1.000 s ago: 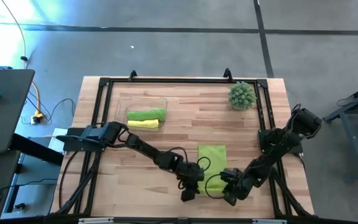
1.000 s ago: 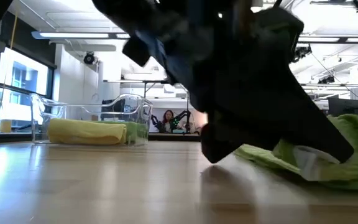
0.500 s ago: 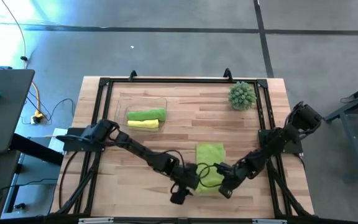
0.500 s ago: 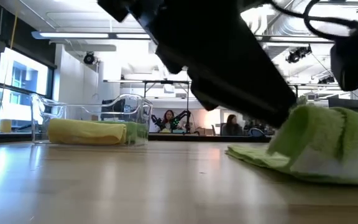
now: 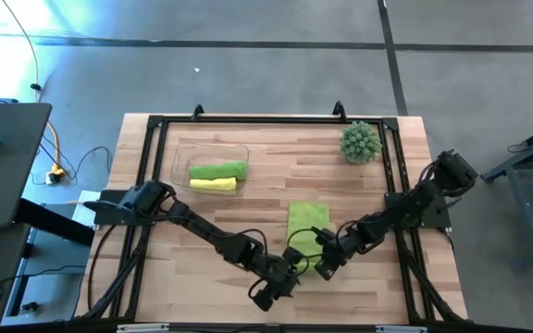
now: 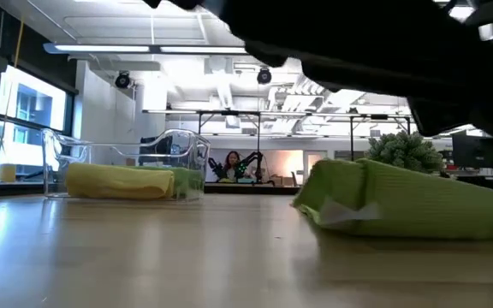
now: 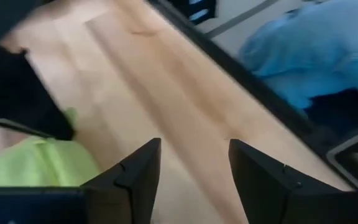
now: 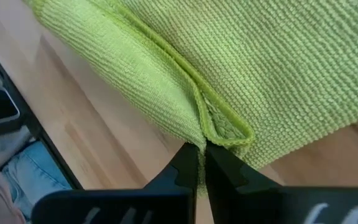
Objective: Roll microfiber towels into tight, uniform cylinder then place into a basket
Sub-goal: Roll the green towel
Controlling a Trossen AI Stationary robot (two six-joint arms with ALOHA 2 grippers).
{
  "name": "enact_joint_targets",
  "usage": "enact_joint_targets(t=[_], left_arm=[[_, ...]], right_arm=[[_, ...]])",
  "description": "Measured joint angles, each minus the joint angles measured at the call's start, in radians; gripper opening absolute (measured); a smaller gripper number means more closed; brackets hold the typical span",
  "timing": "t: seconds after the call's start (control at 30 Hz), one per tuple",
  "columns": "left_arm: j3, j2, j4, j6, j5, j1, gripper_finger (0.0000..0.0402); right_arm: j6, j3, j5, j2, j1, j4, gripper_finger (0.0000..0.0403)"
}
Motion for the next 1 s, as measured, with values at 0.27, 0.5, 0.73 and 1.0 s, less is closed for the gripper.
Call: enact_joint_targets(t=[0.27, 0.5, 0.73, 1.0], left_arm=[[-0.024, 0.015, -0.094, -0.067, -0.311, 0.025, 0.0175], [-0.031, 0.015, -0.105, -0.103, -0.344, 0.014, 0.0174], [-0.032, 0.040, -0.144, -0.176, -0.475, 0.015, 0.0170], [-0.032, 0.048, -0.186, -0.265, -0.409, 0.037, 0.0055]], right_arm=[[-0.019, 0.001, 0.000, 0.000, -0.031, 0.000, 0.0007], [-0.055, 0.002, 0.000, 0.000, -0.066, -0.007, 0.0007], [-0.083, 0.002, 0.000, -0.001, -0.085, -0.005, 0.0007], [-0.105, 0.002, 0.000, -0.001, -0.084, 0.001, 0.0007]])
